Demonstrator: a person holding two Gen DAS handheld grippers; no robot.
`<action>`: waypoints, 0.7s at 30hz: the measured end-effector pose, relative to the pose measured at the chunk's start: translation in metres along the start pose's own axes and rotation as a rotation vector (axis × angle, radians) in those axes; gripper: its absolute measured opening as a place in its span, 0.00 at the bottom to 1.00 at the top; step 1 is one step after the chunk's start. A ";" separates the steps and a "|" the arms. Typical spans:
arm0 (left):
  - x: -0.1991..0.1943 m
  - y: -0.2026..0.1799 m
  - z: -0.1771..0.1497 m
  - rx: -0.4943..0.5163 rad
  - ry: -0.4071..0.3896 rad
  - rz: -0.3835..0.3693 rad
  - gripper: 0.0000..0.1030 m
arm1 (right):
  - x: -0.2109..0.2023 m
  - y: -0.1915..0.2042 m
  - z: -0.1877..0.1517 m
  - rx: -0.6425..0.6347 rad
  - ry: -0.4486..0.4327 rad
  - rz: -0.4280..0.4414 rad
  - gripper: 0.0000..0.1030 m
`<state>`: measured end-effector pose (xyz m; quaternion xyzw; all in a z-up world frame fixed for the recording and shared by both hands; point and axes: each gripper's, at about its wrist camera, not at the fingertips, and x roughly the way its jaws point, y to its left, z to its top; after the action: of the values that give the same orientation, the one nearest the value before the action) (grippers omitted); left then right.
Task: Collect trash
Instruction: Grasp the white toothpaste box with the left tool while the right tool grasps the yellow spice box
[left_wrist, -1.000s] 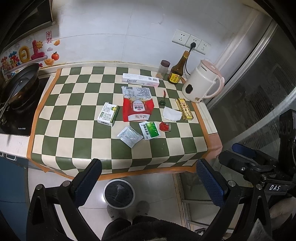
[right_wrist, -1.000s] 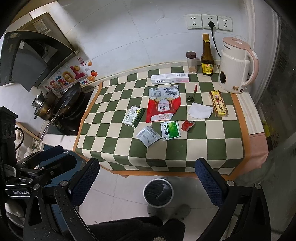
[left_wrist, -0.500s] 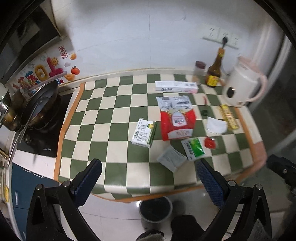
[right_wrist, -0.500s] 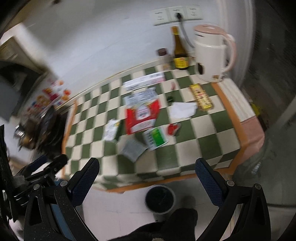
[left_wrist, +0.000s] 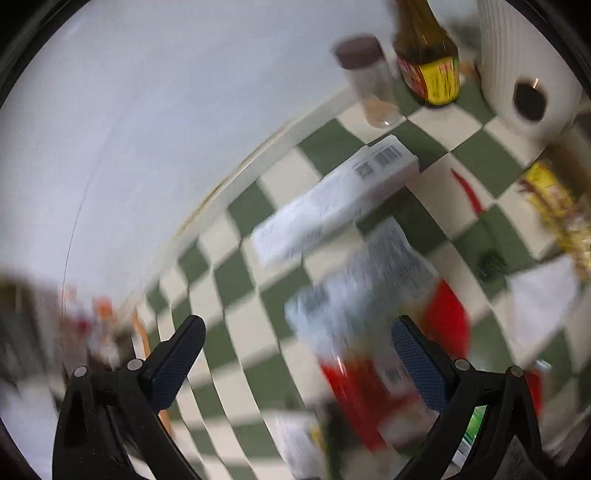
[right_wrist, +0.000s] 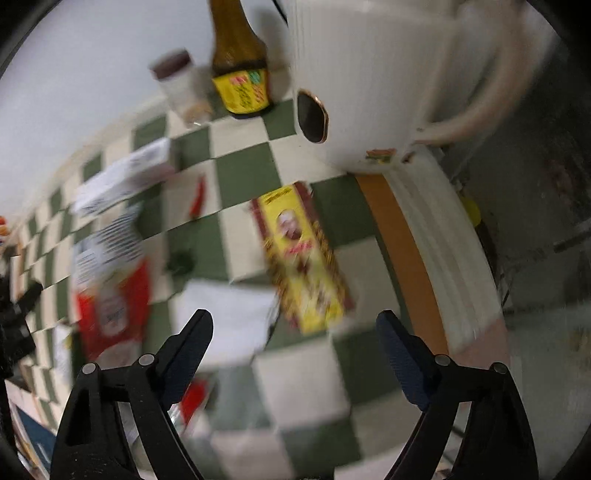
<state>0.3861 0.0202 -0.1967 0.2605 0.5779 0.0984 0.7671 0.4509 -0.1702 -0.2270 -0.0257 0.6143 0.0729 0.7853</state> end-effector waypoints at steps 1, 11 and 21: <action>0.015 -0.003 0.015 0.064 0.005 0.009 0.96 | 0.011 0.001 0.007 -0.007 0.011 -0.007 0.88; 0.105 -0.009 0.073 0.410 0.137 -0.101 0.93 | 0.092 0.006 0.057 -0.028 0.142 0.035 0.88; 0.088 0.033 0.084 0.325 0.108 -0.176 0.54 | 0.102 0.019 0.076 -0.077 0.088 0.006 0.64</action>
<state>0.4967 0.0635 -0.2366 0.3238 0.6473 -0.0500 0.6883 0.5454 -0.1330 -0.3067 -0.0574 0.6450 0.0978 0.7557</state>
